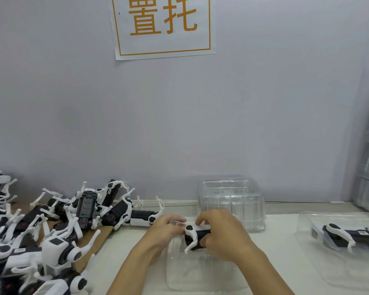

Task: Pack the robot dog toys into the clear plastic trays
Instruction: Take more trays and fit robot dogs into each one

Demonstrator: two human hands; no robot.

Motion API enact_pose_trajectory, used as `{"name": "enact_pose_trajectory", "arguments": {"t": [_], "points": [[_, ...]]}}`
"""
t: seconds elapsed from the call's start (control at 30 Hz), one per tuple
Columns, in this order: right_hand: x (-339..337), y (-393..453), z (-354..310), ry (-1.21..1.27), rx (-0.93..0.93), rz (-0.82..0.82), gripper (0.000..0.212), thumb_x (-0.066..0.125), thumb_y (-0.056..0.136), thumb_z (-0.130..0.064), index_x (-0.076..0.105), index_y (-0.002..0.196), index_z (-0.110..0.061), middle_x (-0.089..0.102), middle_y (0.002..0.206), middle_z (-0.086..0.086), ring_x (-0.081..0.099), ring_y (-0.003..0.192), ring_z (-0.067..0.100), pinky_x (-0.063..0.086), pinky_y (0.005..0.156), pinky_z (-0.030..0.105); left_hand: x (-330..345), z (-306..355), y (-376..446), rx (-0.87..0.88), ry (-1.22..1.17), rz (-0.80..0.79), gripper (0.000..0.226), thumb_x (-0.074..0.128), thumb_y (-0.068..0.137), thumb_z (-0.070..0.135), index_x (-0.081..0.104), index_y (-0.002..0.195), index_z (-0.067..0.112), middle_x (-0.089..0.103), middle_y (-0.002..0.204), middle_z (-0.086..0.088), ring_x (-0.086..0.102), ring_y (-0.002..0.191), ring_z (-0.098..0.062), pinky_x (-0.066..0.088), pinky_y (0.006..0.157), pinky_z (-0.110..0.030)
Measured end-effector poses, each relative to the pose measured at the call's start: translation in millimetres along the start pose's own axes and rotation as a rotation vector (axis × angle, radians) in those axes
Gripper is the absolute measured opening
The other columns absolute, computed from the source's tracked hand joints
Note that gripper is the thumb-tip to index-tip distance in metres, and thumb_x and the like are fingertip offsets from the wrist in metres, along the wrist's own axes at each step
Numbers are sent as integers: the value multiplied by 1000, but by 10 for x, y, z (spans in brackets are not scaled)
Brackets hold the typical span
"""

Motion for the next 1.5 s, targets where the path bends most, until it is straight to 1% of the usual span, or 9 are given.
{"name": "enact_pose_trajectory", "arguments": {"t": [0.07,0.3,0.4,0.5,0.63,0.77,1.0,1.17,1.5], "points": [[10,7,-7,-18,-4,-3,41,66,86,-18,62,125,-33,61,127,-5,55,118,18,43,96,30,8,30,-17,-10,54,1,41,69,63,8,68,103,11,70,108,-8,64,109,-21,47,104,-36],[9,14,18,4,15,5,41,69,83,-19,65,121,-35,63,123,-8,59,110,15,47,85,26,-66,133,-88,182,222,-9,27,72,82,10,65,100,28,62,116,-2,62,105,-13,47,96,-31],[17,19,34,32,25,0,40,70,82,-21,66,119,-37,62,121,-8,60,109,16,48,84,26,-31,236,-98,231,373,-77,4,70,88,30,66,88,30,65,111,9,61,108,-7,47,96,-31],[18,29,44,64,28,-16,36,72,81,-21,69,114,-35,67,113,-6,64,101,17,53,82,29,18,226,-107,212,520,-132,22,74,82,51,68,88,31,65,111,17,55,114,-1,43,90,-27],[-58,27,120,179,48,-39,43,74,84,-19,62,124,-33,54,115,-8,59,102,11,52,84,25,6,179,-89,236,524,-117,23,73,84,48,66,87,26,58,120,15,54,119,-2,41,101,-31],[-305,-9,288,60,112,-27,43,77,80,-38,58,119,-36,49,109,-10,56,100,10,50,85,25,8,173,-95,241,518,-102,20,72,85,46,63,80,29,58,120,17,54,117,-1,40,99,-30],[-371,3,317,-63,153,-23,24,69,85,-32,75,96,-11,73,95,5,70,86,21,58,76,35,7,160,-104,266,526,-123,23,70,88,44,64,89,22,56,122,16,52,119,0,38,96,-27],[-366,26,353,4,145,25,17,72,85,-35,73,96,-23,64,96,-1,65,70,11,48,58,22,12,155,-112,270,511,-135,29,70,88,44,63,95,17,55,121,17,50,121,-1,37,102,-30],[-285,2,498,101,198,13,27,78,82,-35,77,105,-20,64,94,-7,62,73,7,49,59,18,33,143,-99,264,530,-133,24,71,85,47,62,86,25,53,118,17,49,119,-1,38,101,-30]]}}
Point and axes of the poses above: each hand's wrist, its own y-axis towards the middle knuckle, its own x-axis out of the palm, z = x × y, the point moved 3 cm from there along y, towards the middle knuckle
